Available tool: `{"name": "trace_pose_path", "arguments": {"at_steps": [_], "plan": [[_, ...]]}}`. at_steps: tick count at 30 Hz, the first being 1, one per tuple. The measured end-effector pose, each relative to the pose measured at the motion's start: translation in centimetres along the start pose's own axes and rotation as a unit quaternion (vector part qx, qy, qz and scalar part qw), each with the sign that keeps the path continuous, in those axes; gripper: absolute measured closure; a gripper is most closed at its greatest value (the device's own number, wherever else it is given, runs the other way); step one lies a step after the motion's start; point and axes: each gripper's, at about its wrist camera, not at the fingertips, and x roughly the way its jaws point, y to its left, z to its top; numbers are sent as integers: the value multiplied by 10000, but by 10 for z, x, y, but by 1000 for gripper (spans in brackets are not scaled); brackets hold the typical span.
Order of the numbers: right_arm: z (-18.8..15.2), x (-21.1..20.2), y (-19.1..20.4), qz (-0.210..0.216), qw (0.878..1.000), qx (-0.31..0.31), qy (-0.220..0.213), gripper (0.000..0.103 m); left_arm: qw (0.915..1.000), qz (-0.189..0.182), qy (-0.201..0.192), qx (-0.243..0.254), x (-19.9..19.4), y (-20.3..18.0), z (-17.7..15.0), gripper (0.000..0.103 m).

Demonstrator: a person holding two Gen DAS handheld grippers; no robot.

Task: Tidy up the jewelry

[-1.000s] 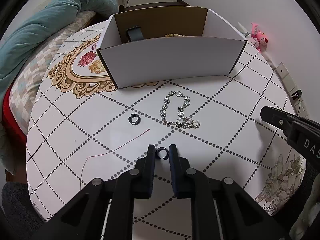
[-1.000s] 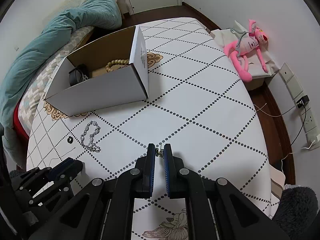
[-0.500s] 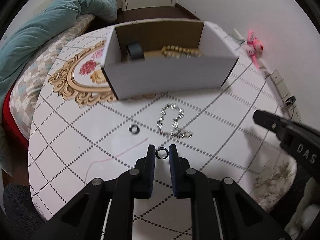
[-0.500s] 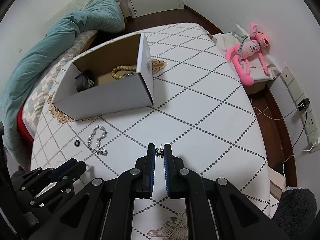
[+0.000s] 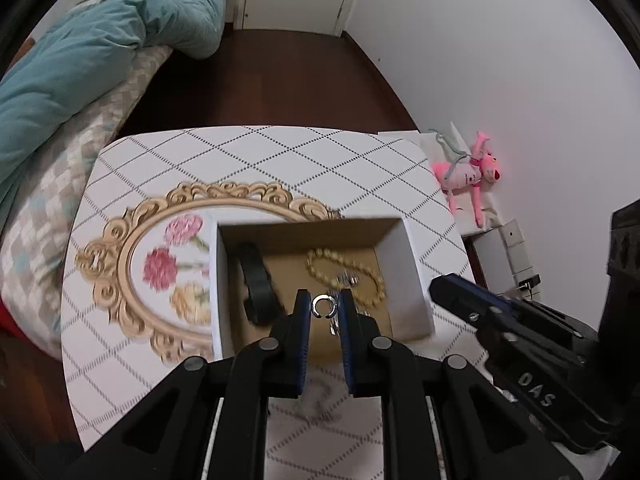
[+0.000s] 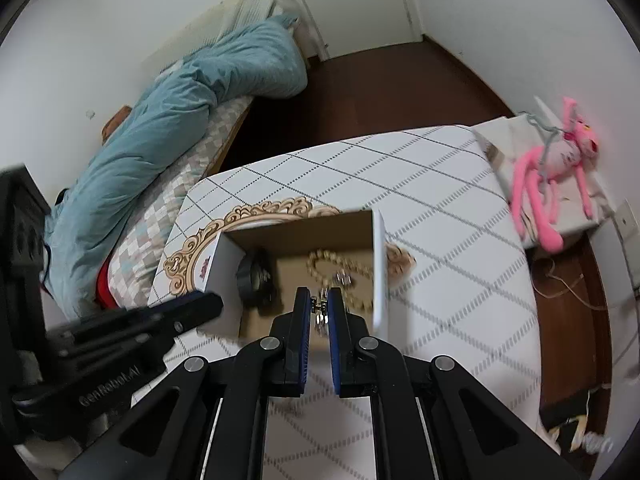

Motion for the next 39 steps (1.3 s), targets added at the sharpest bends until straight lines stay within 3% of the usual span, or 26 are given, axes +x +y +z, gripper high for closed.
{"name": "trace_pose_path", "arguments": {"at_steps": [8,10,12,13,14,17,19,20,21,22,24,30,39], "plan": [[31,55,-1,72,9967,-112,797,93,9988,228,373,-220,20,21,28,90],[33,63,-3,19,9953,-20,970,90,9983,333,379,-294,20,26,30,80],[32,62,-4,-3,9955,-4,948,81,9980,478,283,-318,15,30,30,44],[32,60,-4,-51,9958,-29,912,74,9978,535,232,-330,13,31,30,36],[31,58,-4,-82,9959,-58,894,71,9976,587,150,-340,10,33,29,32],[30,51,-3,-341,9960,-167,806,62,9961,822,67,-298,6,37,24,31],[28,47,-1,-570,9949,-297,777,47,9953,929,24,-269,6,40,18,25],[26,46,0,-731,9938,-354,753,41,9945,1016,15,-238,7,40,14,11],[23,44,1,-910,9922,-430,739,26,9939,1085,9,-212,9,41,10,3],[22,44,2,-1058,9904,-499,732,11,9932,1144,1,-196,10,42,7,2],[16,45,4,-1408,9853,-644,727,2,9916,1286,-21,-149,13,43,-1,1],[-1,49,1,-1774,9786,-727,745,0,9892,1458,36,-106,22,45,-23,1],[-11,33,0,-1798,9804,-609,523,0,9890,1471,-61,-160,13,40,-38,1]]}}
